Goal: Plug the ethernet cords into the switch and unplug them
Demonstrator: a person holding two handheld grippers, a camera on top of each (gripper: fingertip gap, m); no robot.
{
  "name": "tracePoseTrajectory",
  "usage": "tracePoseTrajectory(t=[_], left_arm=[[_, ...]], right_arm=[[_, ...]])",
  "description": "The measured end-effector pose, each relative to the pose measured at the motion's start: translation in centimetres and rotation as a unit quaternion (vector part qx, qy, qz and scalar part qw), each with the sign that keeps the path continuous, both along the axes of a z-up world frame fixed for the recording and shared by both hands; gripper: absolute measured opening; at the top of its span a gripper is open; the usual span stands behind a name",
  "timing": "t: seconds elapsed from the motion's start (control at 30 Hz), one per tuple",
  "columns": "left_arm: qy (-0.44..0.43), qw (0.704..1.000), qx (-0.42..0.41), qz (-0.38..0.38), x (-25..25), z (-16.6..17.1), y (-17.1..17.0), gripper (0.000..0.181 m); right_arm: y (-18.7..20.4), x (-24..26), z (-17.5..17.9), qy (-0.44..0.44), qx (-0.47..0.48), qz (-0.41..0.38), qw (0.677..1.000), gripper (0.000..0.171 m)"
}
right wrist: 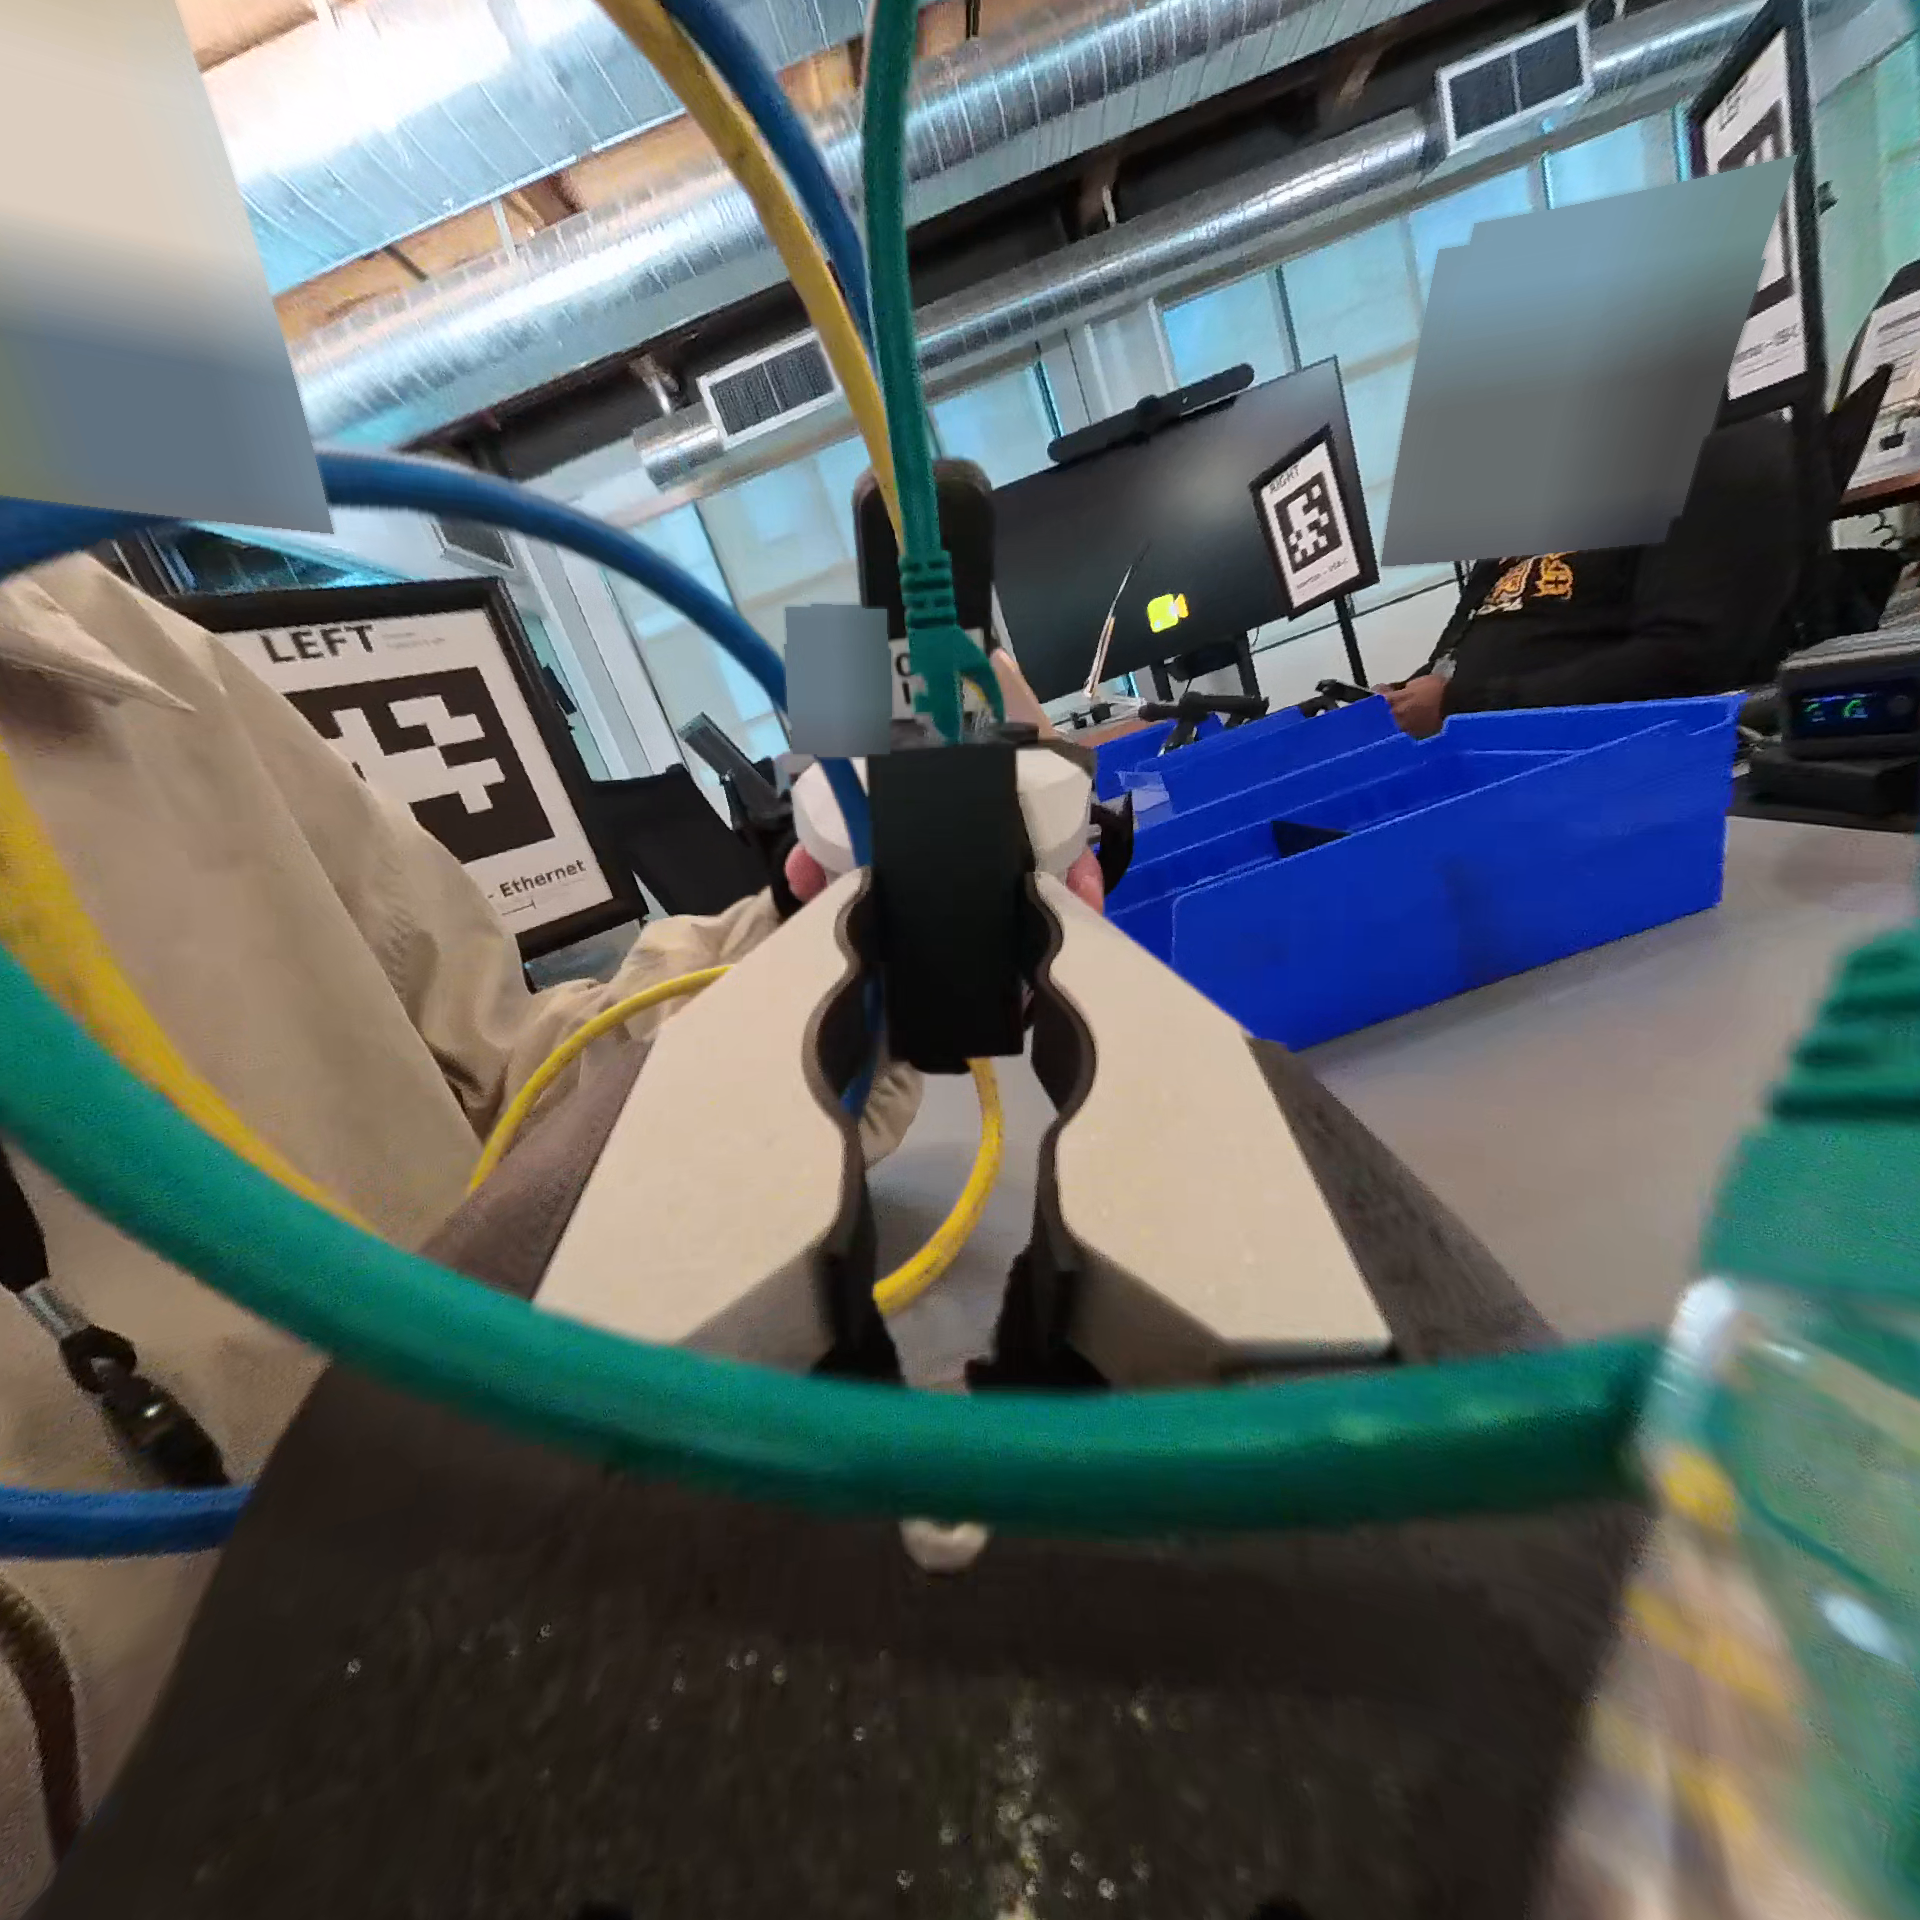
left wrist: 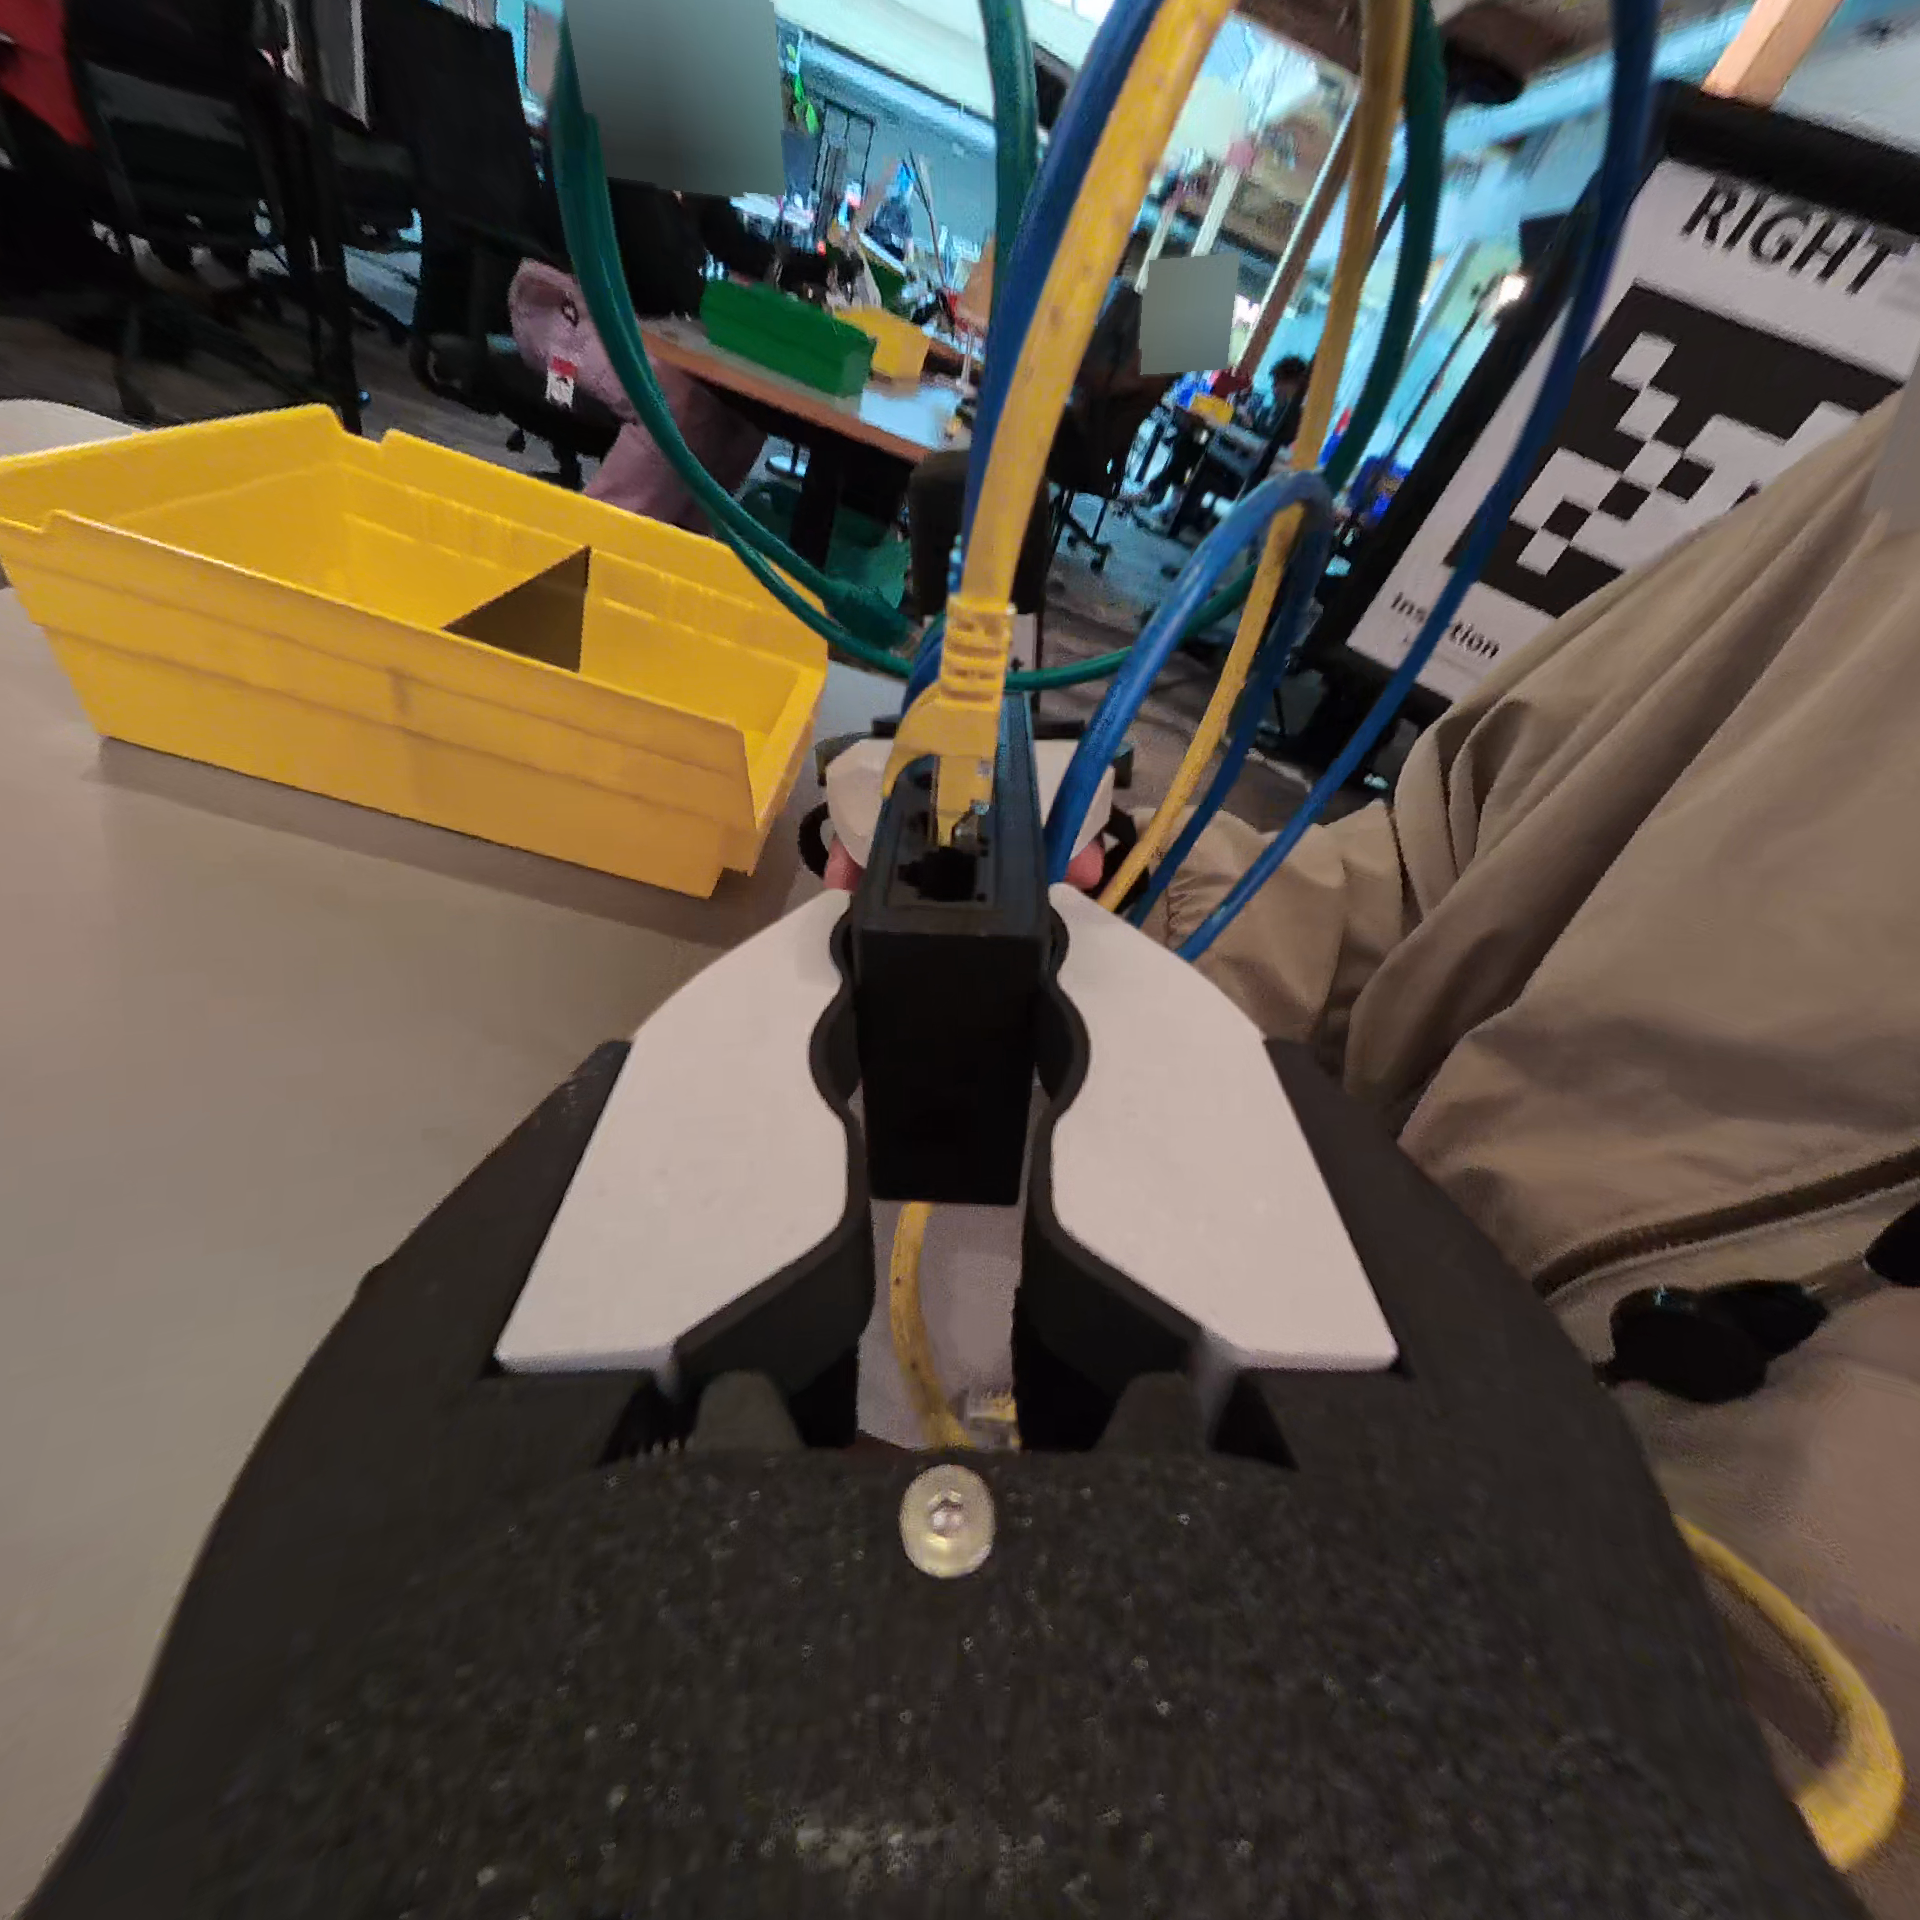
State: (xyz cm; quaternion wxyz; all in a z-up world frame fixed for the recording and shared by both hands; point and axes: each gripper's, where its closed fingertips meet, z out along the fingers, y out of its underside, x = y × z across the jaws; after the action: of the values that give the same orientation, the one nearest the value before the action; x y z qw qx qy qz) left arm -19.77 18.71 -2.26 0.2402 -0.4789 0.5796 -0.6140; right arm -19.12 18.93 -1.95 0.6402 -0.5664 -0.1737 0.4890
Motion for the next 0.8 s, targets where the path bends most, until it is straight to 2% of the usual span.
tracePoseTrajectory(t=[0.07,0.17,0.3,0.37,0.5,0.6,0.67,0.8], left_arm=[[0.012,1.0,0.011,-0.016,0.0,-0.6,-0.7,0.029],[0.007,1.0,0.021,0.01,0.4,-0.8,-0.2,0.029],[0.005,0.988,0.121,0.092,0.7,-1.4,2.6,0.03],[0.016,0.972,0.182,0.149,0.0,-1.5,5.3,0.03],[0.055,0.917,0.271,0.287,-3.0,-0.8,12.6,0.029],[0.098,0.847,0.368,0.37,-5.3,0.0,17.3,0.03],[0.11,0.806,0.428,0.394,-5.5,0.4,18.9,0.031],[0.102,0.76,0.521,0.374,-2.3,-0.8,18.8,0.029]], right_arm=[[0.0,-0.4,0.0,-0.007,0.001,0.006,1.0,0.025],[0.5,0.1,0.1,-0.004,-0.003,-0.008,1.0,0.026],[2.8,2.1,-1.2,-0.076,-0.011,-0.107,0.991,0.033],[4.3,5.2,-1.5,-0.108,-0.025,-0.213,0.971,0.031],[3.9,9.3,0.8,-0.122,-0.013,-0.332,0.935,0.025],[3.2,10.7,1.5,-0.172,-0.009,-0.385,0.907,0.025],[2.8,11.3,1.3,-0.209,-0.025,-0.393,0.895,0.031],[2.4,9.5,1.0,-0.291,-0.034,-0.323,0.9,0.041]])
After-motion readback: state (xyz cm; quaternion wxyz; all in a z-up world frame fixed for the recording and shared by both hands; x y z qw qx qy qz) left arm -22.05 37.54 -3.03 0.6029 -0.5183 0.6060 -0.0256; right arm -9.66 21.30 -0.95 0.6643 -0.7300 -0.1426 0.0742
